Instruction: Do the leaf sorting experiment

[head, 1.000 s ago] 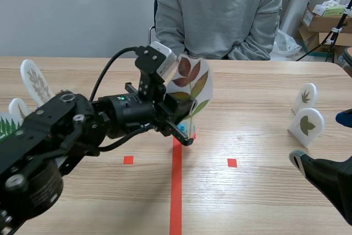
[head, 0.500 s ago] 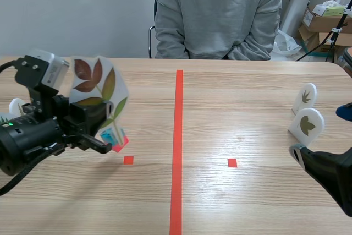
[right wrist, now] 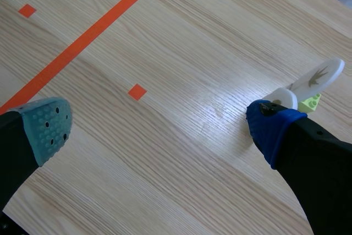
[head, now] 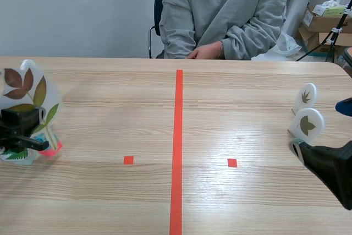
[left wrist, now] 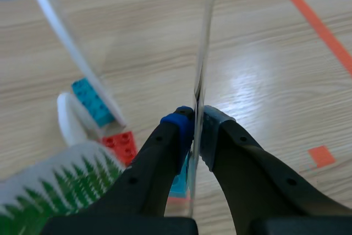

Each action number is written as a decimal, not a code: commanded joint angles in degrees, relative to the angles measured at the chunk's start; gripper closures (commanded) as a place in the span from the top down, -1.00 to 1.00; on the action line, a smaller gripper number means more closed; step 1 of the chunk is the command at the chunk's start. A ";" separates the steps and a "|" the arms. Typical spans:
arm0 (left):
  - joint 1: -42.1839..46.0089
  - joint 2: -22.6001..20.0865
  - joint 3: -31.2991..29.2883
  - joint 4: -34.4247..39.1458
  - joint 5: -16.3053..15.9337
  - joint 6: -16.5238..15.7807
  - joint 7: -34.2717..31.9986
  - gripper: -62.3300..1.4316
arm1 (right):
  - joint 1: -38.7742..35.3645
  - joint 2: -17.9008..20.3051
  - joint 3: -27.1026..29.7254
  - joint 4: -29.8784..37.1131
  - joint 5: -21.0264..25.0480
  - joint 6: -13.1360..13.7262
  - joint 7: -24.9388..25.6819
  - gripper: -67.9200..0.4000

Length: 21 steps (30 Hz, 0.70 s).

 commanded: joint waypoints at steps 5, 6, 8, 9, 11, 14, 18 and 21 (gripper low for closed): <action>-0.17 -0.81 -2.56 -3.67 -0.46 0.15 -3.34 -0.86 | 0.52 0.57 -0.04 -0.04 0.46 0.44 0.42 1.00; -0.17 -0.81 -3.04 -4.33 -0.46 0.15 -3.89 -0.86 | 0.52 0.57 -0.04 -0.04 0.46 0.44 0.42 1.00; -0.17 -0.81 -3.87 -5.62 -0.46 0.37 -4.68 -0.86 | 0.52 0.57 -0.04 -0.04 0.46 0.44 0.42 1.00; -0.17 -0.81 -4.17 -6.12 -0.46 0.37 -4.81 -0.86 | 0.52 0.57 -0.04 -0.04 0.46 0.44 0.42 1.00; -0.17 -0.79 -4.59 -6.91 -0.46 0.37 -5.25 -0.86 | 0.52 0.57 -0.04 -0.04 0.46 0.44 0.39 1.00; -0.17 -0.76 -4.59 -7.56 -0.46 0.37 -5.84 -0.86 | 0.52 0.57 -0.04 -0.04 0.46 0.44 0.39 1.00; -0.17 -0.76 -4.59 -7.56 -0.46 0.35 -5.90 -0.86 | 0.52 0.57 -0.04 -0.04 0.46 0.44 0.39 1.00; -0.17 -0.76 -4.57 -7.56 -0.48 0.31 -5.88 -0.85 | 0.52 0.57 -0.04 -0.04 0.46 0.44 0.39 1.00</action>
